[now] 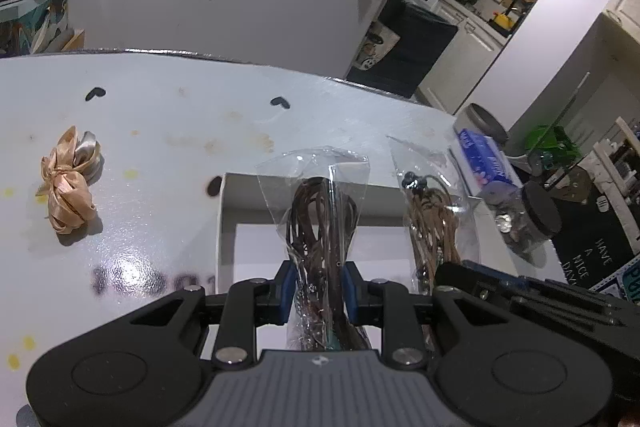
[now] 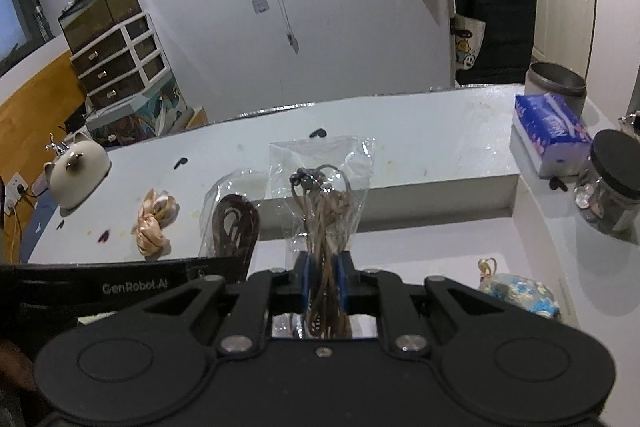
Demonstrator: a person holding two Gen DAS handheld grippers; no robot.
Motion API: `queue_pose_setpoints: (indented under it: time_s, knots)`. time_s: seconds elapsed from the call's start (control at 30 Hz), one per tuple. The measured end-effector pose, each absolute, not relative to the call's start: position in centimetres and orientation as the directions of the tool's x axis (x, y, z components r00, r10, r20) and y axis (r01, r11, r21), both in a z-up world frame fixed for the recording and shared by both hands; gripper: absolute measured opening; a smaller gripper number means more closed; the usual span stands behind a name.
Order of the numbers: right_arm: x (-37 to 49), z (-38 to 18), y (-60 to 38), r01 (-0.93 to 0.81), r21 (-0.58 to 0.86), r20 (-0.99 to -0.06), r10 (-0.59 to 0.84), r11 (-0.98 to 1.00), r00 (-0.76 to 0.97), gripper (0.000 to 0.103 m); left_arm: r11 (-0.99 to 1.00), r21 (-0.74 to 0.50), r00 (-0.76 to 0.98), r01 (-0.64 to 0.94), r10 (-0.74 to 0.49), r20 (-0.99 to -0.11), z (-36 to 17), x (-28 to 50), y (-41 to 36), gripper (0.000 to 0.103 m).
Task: Organize soft objects
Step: 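Lift both bagged cords and carry them over the white tray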
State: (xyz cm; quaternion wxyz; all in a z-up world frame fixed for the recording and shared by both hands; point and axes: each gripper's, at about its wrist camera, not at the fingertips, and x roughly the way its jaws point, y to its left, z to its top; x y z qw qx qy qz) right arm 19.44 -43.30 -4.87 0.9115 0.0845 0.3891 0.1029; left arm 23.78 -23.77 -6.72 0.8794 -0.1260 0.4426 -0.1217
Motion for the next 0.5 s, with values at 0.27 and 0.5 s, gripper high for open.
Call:
queue_pose_setpoints:
  time_s: [0.27,0.5]
  knots:
    - [21.5,-7.3,-42.5,-0.122,0.229,-0.747,0.255,0.966,0.614,0.015,0.941,-0.335,0.531,0.049,-0.308,-0.789,-9.1,25.4,-23.3,0.027]
    - [22.8,-8.6,-42.2,-0.113,0.231,-0.769,0.253,0.966,0.587,0.015,0.944,-0.325,0.509,0.054,-0.306,-0.804,-10.0,26.3,-23.7,0.028]
